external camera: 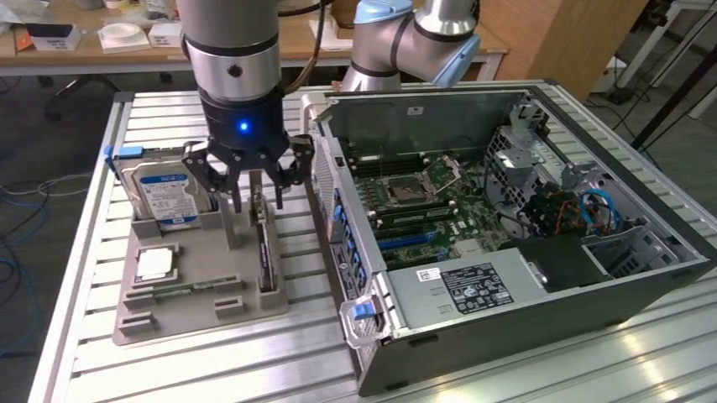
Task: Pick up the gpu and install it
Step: 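Pick up the gpu and move the gpu toward the slot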
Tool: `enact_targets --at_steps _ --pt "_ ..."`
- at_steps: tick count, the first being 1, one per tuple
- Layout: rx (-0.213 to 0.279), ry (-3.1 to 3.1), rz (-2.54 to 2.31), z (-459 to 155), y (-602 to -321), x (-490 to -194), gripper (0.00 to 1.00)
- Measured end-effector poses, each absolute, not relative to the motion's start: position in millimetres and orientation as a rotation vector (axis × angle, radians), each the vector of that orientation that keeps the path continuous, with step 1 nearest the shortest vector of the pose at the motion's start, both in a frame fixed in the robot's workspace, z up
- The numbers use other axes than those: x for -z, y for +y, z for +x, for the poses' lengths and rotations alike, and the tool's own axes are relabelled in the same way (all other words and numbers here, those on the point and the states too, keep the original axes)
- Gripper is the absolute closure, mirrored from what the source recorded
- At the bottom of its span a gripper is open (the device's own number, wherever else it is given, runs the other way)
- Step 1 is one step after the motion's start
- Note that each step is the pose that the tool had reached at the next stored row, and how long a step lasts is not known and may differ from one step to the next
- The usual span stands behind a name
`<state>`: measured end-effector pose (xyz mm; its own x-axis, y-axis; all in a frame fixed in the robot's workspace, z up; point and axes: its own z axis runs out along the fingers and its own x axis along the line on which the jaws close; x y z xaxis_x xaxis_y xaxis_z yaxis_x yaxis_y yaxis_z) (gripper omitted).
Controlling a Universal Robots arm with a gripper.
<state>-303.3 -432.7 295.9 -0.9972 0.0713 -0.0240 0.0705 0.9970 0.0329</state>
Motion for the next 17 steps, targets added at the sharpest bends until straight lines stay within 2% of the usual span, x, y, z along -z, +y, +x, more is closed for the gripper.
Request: enact_targets --at_steps 17 --pt "-0.03 3.114 0.11 -303.3 -445.4 -277.8 0.44"
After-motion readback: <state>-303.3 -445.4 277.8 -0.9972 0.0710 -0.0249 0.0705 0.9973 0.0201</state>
